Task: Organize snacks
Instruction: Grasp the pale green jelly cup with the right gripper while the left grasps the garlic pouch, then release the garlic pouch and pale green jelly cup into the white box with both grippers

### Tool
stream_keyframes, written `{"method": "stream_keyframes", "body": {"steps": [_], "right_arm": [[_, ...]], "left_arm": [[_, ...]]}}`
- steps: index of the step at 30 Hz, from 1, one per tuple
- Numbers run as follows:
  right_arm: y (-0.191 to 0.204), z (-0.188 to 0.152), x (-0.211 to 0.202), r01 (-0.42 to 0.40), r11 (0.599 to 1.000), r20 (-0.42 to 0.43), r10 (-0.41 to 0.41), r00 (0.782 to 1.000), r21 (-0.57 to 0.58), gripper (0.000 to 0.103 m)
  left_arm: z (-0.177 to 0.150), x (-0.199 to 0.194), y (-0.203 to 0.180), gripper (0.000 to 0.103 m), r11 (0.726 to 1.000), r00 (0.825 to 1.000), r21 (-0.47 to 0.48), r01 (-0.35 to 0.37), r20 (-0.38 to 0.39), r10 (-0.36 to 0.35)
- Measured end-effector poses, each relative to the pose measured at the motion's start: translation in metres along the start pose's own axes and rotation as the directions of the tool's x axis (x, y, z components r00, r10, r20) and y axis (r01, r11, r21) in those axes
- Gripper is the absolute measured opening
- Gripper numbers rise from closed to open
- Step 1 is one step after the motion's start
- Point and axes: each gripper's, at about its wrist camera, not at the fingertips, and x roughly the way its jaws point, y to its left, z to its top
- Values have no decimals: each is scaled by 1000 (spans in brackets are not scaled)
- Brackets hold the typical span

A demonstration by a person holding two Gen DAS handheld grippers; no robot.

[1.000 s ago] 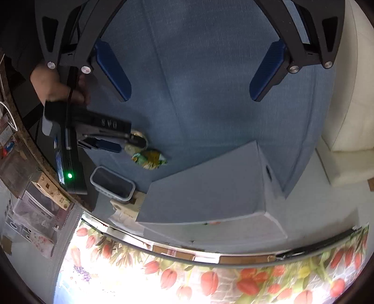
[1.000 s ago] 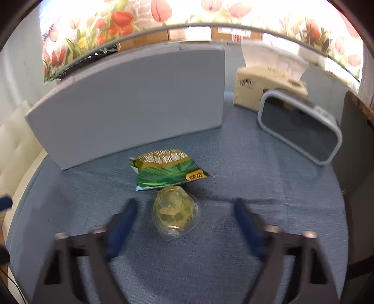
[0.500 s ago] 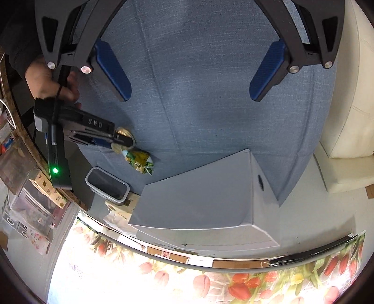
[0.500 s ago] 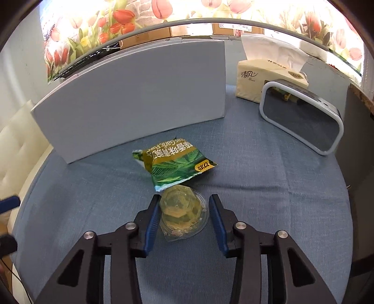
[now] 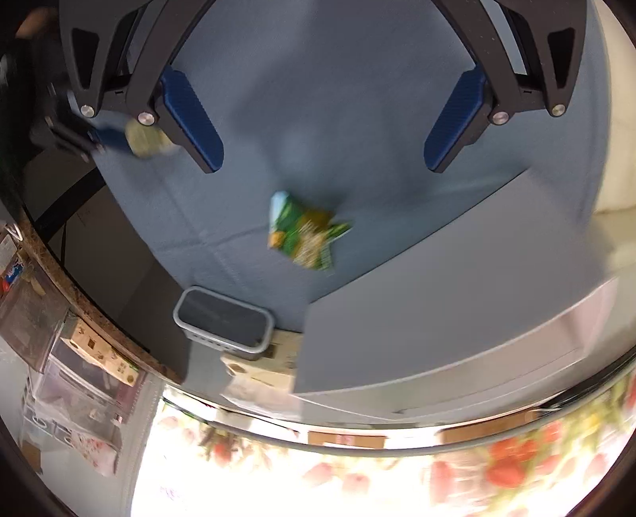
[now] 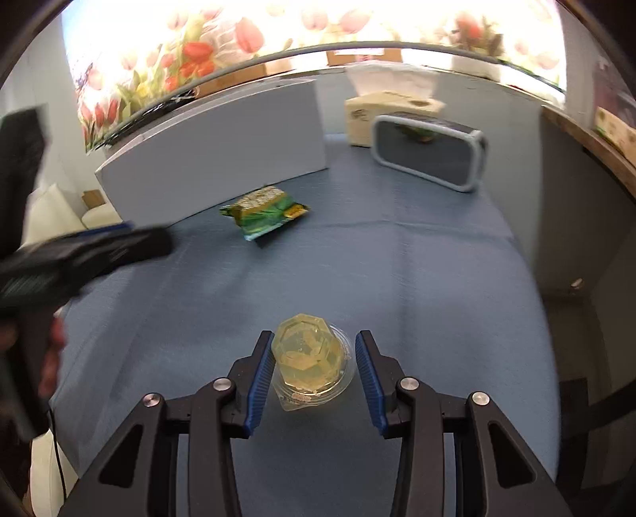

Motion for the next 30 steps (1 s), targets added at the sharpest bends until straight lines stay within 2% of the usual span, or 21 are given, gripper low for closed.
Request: {"method": "stream_keyframes", "body": {"steps": [5,7,9,11,17,20,21,22,25,30], "right_arm": [[-17,-10,-12,6,999,5,-6,1000,32,45],[-22,-12,-15,4,999,9,-4,1000,45,45],[-28,-14,-17,-7,998,11,7,1000,69,45],[-32,-16,-20,-19,996,27,17,1000,88,45],[-35,-19,-28,-24,996,38,21,999,91,45],[-35,-19,-29,-26,995,38,23,999,96,45],[-36,-19,-30,-33,994,41,29,999,100,45],[-36,-20,-31,-34,994,42,30,999,102,45],[-32,-22,-34,-40,994,42,35,998,102,45],[-23,-20,-36,-45,995,44,41,998,91,45]], "left_arm": [[22,54,-24,103,999,998,34,-4,-55,6],[27,71,-31,103,996,997,66,-54,-60,58],[29,83,-33,103,996,995,71,-53,-78,59],[31,92,-31,103,996,993,55,-65,-96,70],[32,99,-31,102,996,993,54,-75,-84,79],[30,100,-34,90,989,990,92,-117,-71,124],[30,98,-35,82,990,991,95,-108,-70,114],[30,96,-36,68,989,991,100,-110,-71,118],[30,91,-37,53,992,991,83,-93,-84,100],[29,83,-29,41,997,994,51,-61,-86,65]]}}
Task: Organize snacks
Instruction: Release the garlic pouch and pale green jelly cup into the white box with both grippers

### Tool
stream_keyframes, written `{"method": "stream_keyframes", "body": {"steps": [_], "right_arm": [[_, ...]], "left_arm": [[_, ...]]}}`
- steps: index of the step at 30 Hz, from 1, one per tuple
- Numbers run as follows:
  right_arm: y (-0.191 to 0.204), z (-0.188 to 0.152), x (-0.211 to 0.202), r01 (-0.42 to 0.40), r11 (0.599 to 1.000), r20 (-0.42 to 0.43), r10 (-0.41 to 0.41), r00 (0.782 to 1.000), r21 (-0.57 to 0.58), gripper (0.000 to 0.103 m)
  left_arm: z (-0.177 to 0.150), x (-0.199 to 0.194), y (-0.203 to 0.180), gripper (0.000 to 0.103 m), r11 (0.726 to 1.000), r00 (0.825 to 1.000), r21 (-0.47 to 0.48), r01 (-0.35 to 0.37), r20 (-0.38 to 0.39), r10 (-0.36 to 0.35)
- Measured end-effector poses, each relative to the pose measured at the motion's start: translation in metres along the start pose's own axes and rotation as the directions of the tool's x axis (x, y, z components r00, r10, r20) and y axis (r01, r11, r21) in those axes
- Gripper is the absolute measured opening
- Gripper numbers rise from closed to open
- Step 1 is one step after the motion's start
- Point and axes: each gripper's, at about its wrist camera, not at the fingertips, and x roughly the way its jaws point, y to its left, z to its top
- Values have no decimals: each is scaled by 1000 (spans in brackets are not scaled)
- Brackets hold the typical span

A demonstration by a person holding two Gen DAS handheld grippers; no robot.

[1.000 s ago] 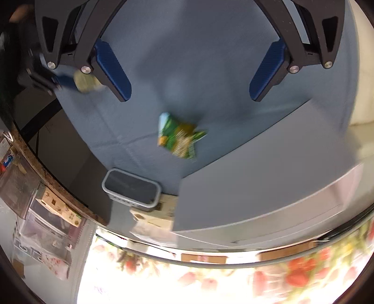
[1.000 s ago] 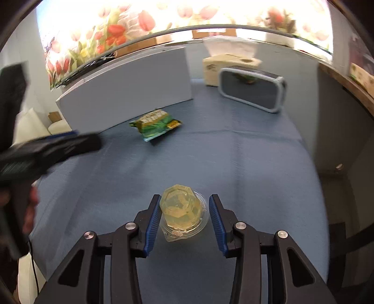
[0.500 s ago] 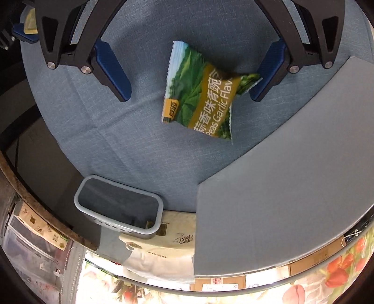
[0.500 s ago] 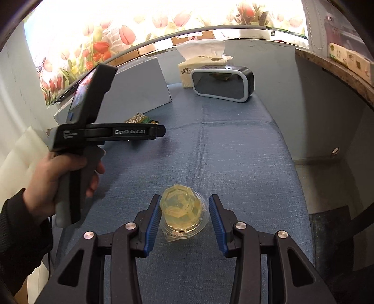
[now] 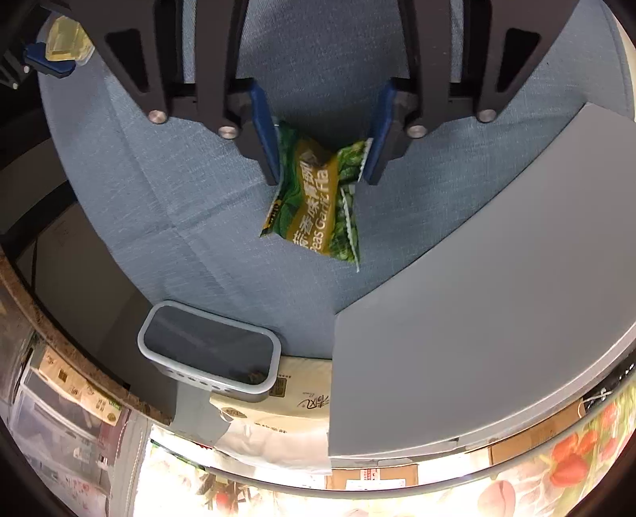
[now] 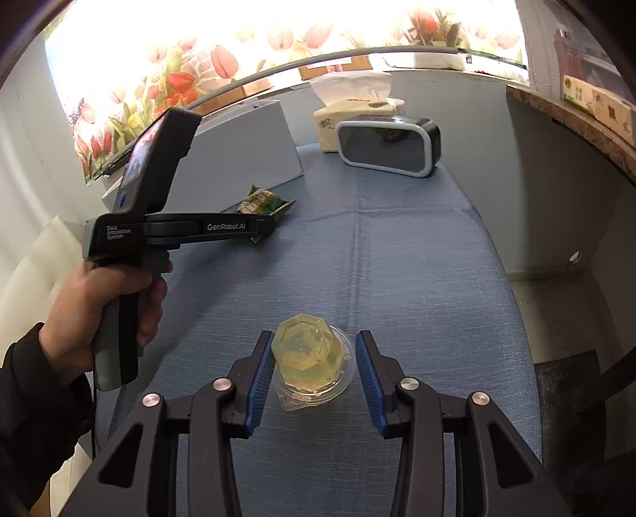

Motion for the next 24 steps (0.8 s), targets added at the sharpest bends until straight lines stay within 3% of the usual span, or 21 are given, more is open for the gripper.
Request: {"method": "stream_keyframes", "body": {"steps": [6,13,19,24], "right_arm": [[7,3,-6,2,1000,12,-1,1000,-8,45],[24,15,-20,-22,999,43,24,999,-37,45],[55,58,-10,-47,992,77,56,995,-121,45],[86,120,10,-81,979,106,102,989,-186,45]], "left_arm": [[0,-28,2,41,1000,998,-1,30,50,-30],[0,-93,11,41,998,989,9,60,136,-61],[18,-155,58,41,997,973,-58,52,227,-37],[32,-177,109,41,991,965,-132,5,261,30]]}}
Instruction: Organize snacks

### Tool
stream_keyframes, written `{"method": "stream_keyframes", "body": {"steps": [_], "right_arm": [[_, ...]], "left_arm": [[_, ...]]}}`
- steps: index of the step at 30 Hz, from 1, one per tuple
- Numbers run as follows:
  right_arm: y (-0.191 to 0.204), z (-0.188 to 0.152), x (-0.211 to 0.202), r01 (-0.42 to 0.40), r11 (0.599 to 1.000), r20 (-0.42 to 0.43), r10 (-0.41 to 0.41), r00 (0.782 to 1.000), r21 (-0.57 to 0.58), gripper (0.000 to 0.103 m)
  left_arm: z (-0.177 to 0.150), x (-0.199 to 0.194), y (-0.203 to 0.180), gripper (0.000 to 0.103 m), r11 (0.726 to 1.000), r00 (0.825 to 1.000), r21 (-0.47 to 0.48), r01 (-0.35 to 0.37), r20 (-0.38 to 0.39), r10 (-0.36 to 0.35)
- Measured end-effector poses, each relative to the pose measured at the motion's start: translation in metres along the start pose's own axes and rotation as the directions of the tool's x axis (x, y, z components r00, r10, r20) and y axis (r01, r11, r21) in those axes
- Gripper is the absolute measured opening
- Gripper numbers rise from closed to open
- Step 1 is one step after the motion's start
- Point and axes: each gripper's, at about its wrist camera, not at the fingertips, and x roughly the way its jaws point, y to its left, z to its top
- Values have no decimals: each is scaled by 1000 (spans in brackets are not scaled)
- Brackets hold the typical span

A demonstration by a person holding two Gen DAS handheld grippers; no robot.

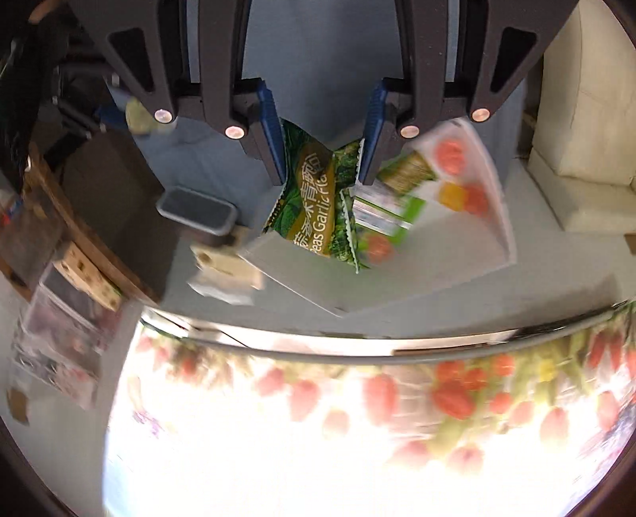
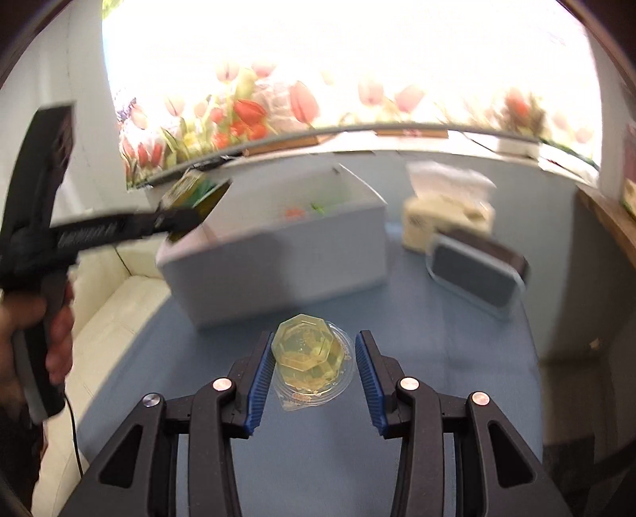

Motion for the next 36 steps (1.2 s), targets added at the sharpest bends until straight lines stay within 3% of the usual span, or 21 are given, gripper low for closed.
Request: {"method": "stream_keyframes", "body": {"steps": [2,6,11,15,20,21,22,23,24,27,29,31,35,36], "right_arm": [[5,30,15,-24,1000,20,25,999,-19,45],[22,84,48,3,995,31,0,1000,-98,45],[32,139,98,-7,992,-3,6,1000,-127,45],[27,155,132,-42,993,-36,38,999,-114,45],[19,160,158,-9,995,-75,2,997,-95,46],[16,160,160,0,997,-71,-5,997,-76,50],[12,159,161,10,998,-66,-14,998,-62,59],[10,159,161,12,998,-66,-16,998,-53,83],[8,159,159,12,999,-54,-14,998,-47,89],[8,157,145,42,997,-9,-42,999,-65,89],[13,155,135,107,990,21,-105,994,-91,90],[18,151,121,176,979,70,-169,983,-104,90],[25,141,84,232,970,142,-220,965,-77,101],[27,137,72,223,973,154,-211,965,-67,102]], "left_arm": [[8,1,14,41,1000,1000,-11,-16,5,16],[21,11,39,41,999,1000,-33,-8,-2,8],[33,32,55,41,999,1000,-38,-9,-27,8],[40,49,65,41,999,999,-34,-15,-41,14],[44,64,77,45,999,998,-44,-29,-48,26],[43,62,80,51,997,999,-62,-40,-35,38],[42,59,83,71,995,998,-83,-62,-13,61],[42,55,85,87,993,998,-99,-62,8,63],[41,51,86,103,992,998,-114,-45,36,50],[38,41,80,103,994,995,-95,-49,80,57],[36,40,74,103,993,994,-80,-90,54,94],[32,31,69,103,992,990,-80,-100,91,107],[26,6,49,103,985,975,-46,-168,137,173],[24,-1,45,103,987,977,-34,-156,142,160]]}}
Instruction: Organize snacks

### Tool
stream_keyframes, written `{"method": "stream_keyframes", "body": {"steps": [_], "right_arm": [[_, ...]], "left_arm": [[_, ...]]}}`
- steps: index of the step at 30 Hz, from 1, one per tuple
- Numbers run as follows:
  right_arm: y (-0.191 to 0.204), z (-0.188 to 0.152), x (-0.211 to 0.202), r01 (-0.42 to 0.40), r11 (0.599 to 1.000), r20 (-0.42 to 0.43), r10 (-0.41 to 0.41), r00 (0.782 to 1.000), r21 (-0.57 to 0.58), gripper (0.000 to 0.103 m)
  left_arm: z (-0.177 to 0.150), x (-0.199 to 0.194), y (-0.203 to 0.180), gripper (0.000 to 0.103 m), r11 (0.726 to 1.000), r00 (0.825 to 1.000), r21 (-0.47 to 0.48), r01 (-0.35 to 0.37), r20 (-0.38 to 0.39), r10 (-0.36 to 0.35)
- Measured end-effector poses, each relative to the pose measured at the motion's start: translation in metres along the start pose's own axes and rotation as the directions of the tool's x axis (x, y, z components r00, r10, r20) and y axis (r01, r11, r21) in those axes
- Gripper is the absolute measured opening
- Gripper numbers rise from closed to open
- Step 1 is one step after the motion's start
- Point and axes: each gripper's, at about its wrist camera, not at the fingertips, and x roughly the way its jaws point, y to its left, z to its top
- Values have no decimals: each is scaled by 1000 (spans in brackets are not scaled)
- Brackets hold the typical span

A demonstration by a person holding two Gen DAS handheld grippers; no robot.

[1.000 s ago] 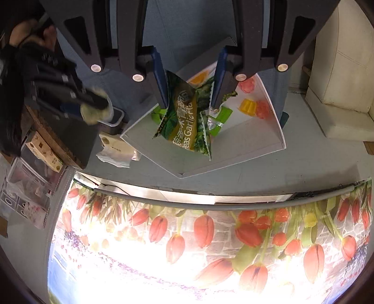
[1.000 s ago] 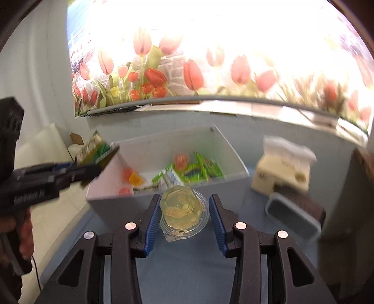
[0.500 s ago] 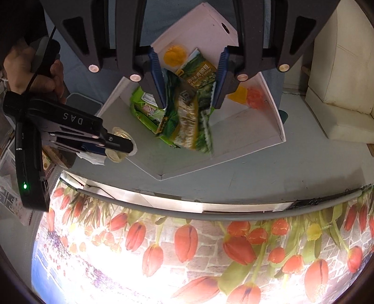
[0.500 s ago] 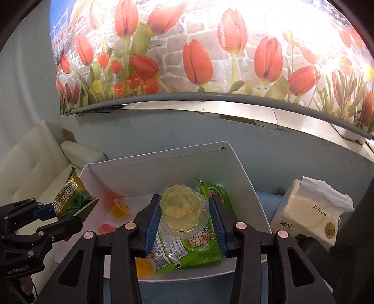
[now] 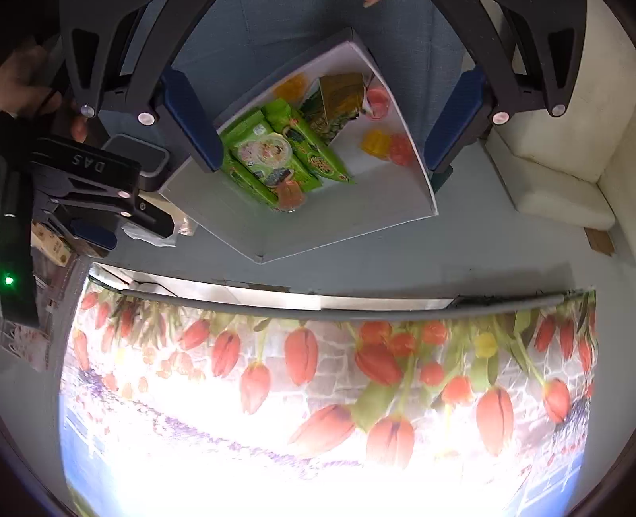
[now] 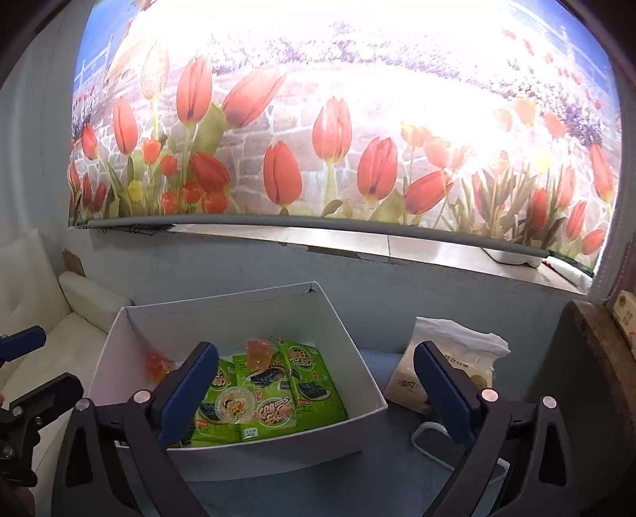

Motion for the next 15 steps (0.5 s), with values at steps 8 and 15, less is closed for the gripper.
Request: {"method": "stream_keyframes", "body": {"steps": [8,15], "right_arm": [[6,-38,-95,-48,998,18,47,999,52,103],[12,-97,-170,-53,997,-59,55,997,47,103]], "left_arm": [[-30,-56,-25,103,1000,999,16,20,-33,-20],[-74,-111,-51,103,998,998,64,-23,-49,26]]}}
